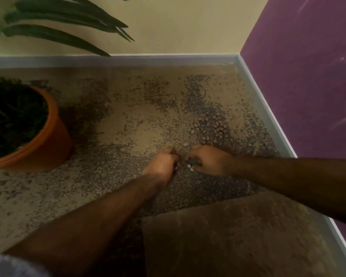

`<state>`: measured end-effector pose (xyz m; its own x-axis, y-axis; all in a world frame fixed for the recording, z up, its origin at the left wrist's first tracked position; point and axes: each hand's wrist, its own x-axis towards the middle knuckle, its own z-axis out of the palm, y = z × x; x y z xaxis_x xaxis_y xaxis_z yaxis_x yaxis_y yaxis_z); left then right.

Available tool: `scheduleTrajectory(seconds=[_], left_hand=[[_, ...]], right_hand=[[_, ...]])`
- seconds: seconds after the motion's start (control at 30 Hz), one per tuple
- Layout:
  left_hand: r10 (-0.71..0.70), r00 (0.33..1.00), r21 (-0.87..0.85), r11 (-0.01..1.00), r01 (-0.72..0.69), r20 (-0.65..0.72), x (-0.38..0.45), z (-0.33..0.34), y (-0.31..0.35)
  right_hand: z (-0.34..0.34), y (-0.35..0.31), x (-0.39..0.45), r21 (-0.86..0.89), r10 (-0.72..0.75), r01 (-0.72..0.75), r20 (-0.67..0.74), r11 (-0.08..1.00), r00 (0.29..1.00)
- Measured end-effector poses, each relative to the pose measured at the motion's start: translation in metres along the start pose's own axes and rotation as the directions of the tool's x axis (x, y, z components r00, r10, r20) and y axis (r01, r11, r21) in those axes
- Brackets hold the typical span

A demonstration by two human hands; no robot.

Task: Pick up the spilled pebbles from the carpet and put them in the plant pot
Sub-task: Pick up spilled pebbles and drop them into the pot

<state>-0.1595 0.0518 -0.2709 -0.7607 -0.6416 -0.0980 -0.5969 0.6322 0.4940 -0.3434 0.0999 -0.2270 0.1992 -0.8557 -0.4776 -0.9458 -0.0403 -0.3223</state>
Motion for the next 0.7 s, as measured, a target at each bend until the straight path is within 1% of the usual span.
scheduleTrajectory(seconds=[0.1, 0.17, 0.2, 0.37, 0.43, 0.5, 0.57, 0.63, 0.7], left_hand=[[-0.11, 0.994, -0.111, 0.988, 0.111, 0.018, 0.002, -0.012, -0.003], [-0.204, 0.978, -0.202, 0.957, 0.208, 0.039, 0.003, -0.016, -0.007], [-0.224, 0.974, -0.227, 0.947, 0.228, 0.045, 0.003, -0.017, -0.01], [-0.357, 0.934, -0.395, 0.855, 0.335, 0.018, -0.006, -0.031, -0.027], [-0.412, 0.911, -0.454, 0.812, 0.366, -0.001, -0.007, -0.038, -0.037], [-0.463, 0.886, -0.481, 0.779, 0.402, -0.01, -0.006, -0.043, -0.042], [-0.5, 0.865, -0.502, 0.76, 0.413, -0.045, -0.003, -0.046, -0.045], [-0.515, 0.853, -0.515, 0.755, 0.405, -0.085, 0.001, -0.05, -0.045], [-0.501, 0.86, -0.507, 0.768, 0.391, -0.096, 0.008, -0.05, -0.044]], right_hand=[[0.004, -0.007, 0.006, -0.005, -0.011, 0.011, 0.017, 1.0, 1.0], [0.007, -0.008, 0.01, -0.003, -0.029, 0.029, 0.003, 1.0, 1.0], [0.008, -0.007, 0.012, -0.006, -0.045, 0.045, -0.004, 0.999, 0.999], [-0.005, 0.0, 0.018, 0.006, -0.108, 0.109, -0.117, 0.994, 0.987], [-0.011, 0.008, 0.02, -0.003, -0.122, 0.125, -0.218, 0.992, 0.968], [-0.013, 0.016, 0.023, -0.053, -0.147, 0.138, -0.316, 0.989, 0.937], [-0.014, 0.022, 0.028, -0.063, -0.144, 0.13, -0.352, 0.99, 0.925], [-0.013, 0.023, 0.032, -0.09, -0.183, 0.161, -0.371, 0.983, 0.91], [-0.008, 0.022, 0.034, -0.11, -0.23, 0.203, -0.359, 0.973, 0.904]])
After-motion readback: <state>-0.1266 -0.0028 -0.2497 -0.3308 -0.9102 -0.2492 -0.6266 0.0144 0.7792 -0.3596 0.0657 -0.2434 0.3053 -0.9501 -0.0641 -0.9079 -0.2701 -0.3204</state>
